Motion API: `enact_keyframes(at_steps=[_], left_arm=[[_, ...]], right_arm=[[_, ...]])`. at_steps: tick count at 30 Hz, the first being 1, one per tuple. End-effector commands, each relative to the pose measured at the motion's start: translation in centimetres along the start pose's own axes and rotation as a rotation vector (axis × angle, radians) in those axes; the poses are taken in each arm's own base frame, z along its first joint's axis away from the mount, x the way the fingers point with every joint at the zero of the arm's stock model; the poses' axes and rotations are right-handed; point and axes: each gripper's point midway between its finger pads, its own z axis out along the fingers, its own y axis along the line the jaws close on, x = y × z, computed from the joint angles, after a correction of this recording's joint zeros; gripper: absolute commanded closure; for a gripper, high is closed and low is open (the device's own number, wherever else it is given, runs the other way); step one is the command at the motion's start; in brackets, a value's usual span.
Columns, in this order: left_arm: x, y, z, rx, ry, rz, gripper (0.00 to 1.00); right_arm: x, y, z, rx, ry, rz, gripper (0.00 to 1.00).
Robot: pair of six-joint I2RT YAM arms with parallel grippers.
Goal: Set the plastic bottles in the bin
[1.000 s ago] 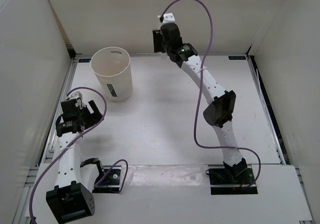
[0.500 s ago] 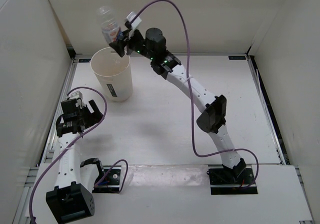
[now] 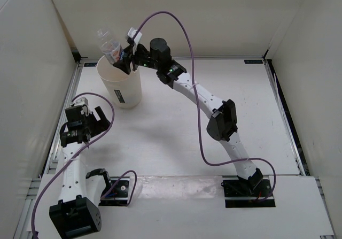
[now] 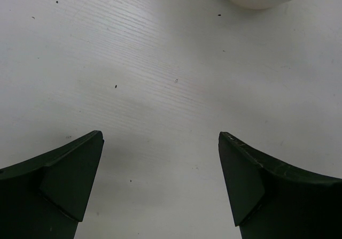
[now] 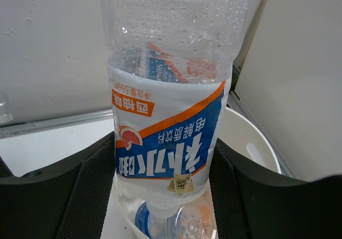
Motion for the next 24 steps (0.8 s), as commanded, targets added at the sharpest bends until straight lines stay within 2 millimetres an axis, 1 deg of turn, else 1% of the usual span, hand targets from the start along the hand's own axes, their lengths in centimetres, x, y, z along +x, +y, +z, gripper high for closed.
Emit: enact_keyframes(at_steps=[1,2,3,4,7,8,10,11,13,14,15,17,21,24], left_arm=[[0.1,-0.1,-0.1,0.008,0.0,0.014,0.0],[0.0,-0.1,-0.2,0.005,0.002,0.015,0.0],[0.0,-0.1,-0.3,0.004,0.005,0.015,0.0],[0.1,-0.2,-0.3,0.01,0.012,0.019,0.0],[0.0,-0.1,-0.4,0.005,0.01,0.022,0.0],[0.1,-0.1,-0.3,0.004,0.015,0.02,0.0],[0.1,-0.1,-0.3,0.003,0.019,0.021,0.0],[0.1,0.0,-0.2,-0.003,0.021,0.017,0.0],[0.1,0.0,-0.2,0.0,0.025,0.019,0.0],[0.2,-0.1,-0.2,0.001,0.028,0.017,0.0],[0.1,0.0,-0.1,-0.001,0.026,0.019,0.0],[0.2,0.0,-0.1,-0.002,0.032,0.017,0.0],[0.1,-0.1,-0.2,0.0,0.029,0.02,0.0],[0.1,-0.1,-0.2,0.0,0.031,0.021,0.0]], right_arm=[[-0.1,-0.3,0.1,-0.014,-0.034,-0.029,0.91],[0.7,-0.2,0.1,-0.017,-0.016,-0.015,0.9],[0.9,0.0,0.1,-0.018,-0.012,-0.011,0.88],[1.6,-0.1,0.1,-0.018,0.003,0.0,0.86],[2.8,-0.1,0.2,-0.008,0.023,0.016,0.82],[2.8,-0.3,0.2,0.0,0.021,0.024,0.77],[3.1,-0.5,0.1,-0.003,0.028,0.024,0.71],[3.4,-0.8,0.0,0.009,0.035,0.035,0.6],[3.1,-1.1,0.0,0.034,0.028,0.044,0.45],[2.7,-2.1,-0.2,0.065,0.011,0.04,0.4],[2.6,-1.8,0.1,0.065,0.007,0.039,0.32],[2.0,-1.9,0.2,0.073,-0.012,0.029,0.26],[1.8,-2.1,0.1,0.077,-0.015,0.027,0.25],[2.0,-2.2,0.1,0.075,-0.01,0.029,0.23]])
